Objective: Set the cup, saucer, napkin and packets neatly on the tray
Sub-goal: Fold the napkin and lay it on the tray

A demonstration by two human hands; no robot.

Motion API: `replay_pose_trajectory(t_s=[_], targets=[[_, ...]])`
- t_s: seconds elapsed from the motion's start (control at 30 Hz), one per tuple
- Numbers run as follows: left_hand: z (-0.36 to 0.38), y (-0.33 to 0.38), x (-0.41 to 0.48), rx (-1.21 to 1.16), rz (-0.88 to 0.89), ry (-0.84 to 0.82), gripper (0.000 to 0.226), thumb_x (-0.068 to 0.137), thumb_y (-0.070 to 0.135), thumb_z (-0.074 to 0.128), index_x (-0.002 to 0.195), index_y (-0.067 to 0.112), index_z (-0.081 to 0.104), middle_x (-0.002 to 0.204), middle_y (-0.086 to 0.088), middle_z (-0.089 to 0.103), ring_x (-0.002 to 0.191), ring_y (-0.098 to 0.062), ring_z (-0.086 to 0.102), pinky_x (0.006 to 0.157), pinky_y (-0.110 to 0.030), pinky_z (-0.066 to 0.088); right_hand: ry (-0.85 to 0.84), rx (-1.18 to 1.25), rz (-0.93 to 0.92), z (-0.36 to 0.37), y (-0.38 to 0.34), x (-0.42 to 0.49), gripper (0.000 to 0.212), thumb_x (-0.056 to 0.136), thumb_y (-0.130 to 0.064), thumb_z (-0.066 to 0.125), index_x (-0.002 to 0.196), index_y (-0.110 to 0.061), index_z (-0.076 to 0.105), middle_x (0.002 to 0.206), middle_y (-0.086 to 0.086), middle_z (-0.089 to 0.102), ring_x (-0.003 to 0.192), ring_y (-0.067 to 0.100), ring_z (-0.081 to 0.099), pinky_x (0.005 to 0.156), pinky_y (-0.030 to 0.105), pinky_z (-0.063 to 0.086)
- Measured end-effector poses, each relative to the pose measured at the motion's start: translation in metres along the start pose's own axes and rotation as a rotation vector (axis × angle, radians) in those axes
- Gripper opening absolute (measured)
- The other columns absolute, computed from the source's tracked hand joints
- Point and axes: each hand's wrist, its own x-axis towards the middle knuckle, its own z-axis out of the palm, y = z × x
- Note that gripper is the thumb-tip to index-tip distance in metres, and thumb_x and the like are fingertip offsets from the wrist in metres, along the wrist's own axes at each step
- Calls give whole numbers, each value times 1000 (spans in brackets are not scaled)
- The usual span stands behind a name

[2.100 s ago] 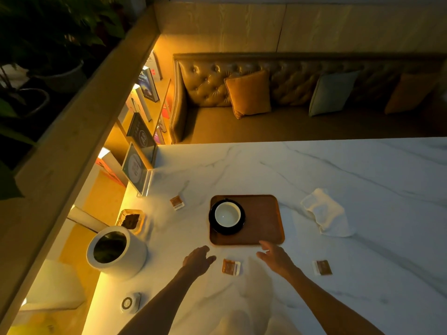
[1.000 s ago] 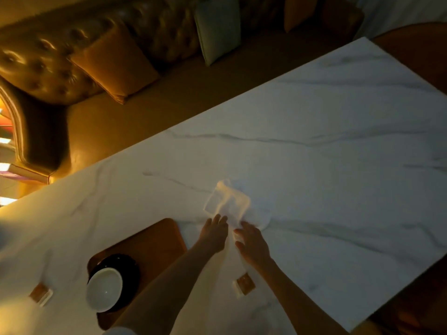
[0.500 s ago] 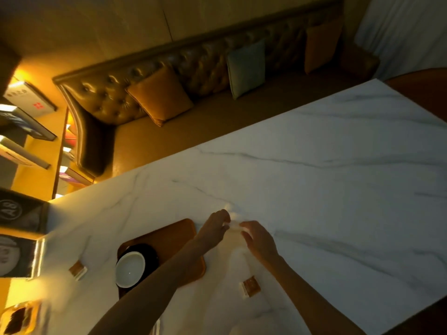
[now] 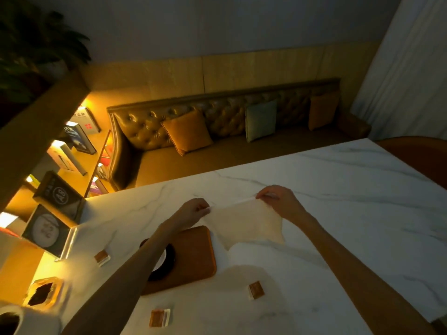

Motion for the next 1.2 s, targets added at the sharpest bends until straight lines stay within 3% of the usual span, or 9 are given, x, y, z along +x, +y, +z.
replay_pose_trajectory(t_s=[0.17,0.27,0.43,0.6,0.67,0.77,0.93,1.03,1.2], targets=[[-43,17,-31,-249,28,114,17,102,21,47,106,8,58,101,-3,57,92,-18,57,74,-25,49,30,-72,62,-19,-57,-18,17,95,-22,55,94,-25,71,120,4,61,111,24,55,102,38,44],[-60,30,-44,-376,24,228,13,99,22,52,106,12,55,101,-3,58,92,-20,60,71,-22,51,86,-53,76,-22,-82,-31,15,94,-19,55,94,-22,70,121,6,59,111,25,55,101,38,44],[-84,48,-60,-607,-47,417,26,93,23,63,114,9,55,111,-8,60,100,-21,62,71,-23,53,140,61,59,-25,-109,-47,29,97,-6,47,106,-18,71,129,8,55,113,21,50,99,33,43],[-88,78,-72,-694,-9,440,21,93,17,63,112,10,59,108,-5,61,95,-18,64,67,-18,53,10,102,15,-27,-132,-61,48,92,10,45,127,-20,60,143,11,45,129,31,46,109,46,43],[-82,94,-76,-700,33,404,16,93,15,62,109,15,58,109,-4,61,95,-16,65,68,-18,55,-3,41,-49,-27,-139,-67,47,94,5,48,130,-23,57,141,10,47,126,28,49,106,43,46],[-69,120,-82,-682,92,371,16,94,13,61,109,17,58,112,-5,63,98,-17,67,70,-19,58,17,28,-107,-27,-146,-74,39,93,-5,56,127,-24,58,132,6,53,111,15,56,96,27,48],[-50,154,-94,-662,170,362,15,92,16,63,107,17,61,107,-4,68,91,-12,71,67,-17,59,201,-120,-317,-36,-151,-87,25,88,-16,66,111,-8,66,116,15,57,96,15,57,85,12,48],[-42,169,-102,-678,193,342,10,92,17,63,101,20,61,102,-2,69,86,-10,72,64,-15,58,256,-208,-379,-49,-152,-95,22,87,-20,67,104,-7,69,112,15,60,98,24,61,80,19,49],[-33,192,-112,-651,210,329,11,96,19,58,106,16,62,105,-7,69,92,-17,71,78,-25,59,229,-125,-291,-59,-146,-101,16,86,-31,67,99,-22,62,95,-6,61,86,11,60,74,21,50]])
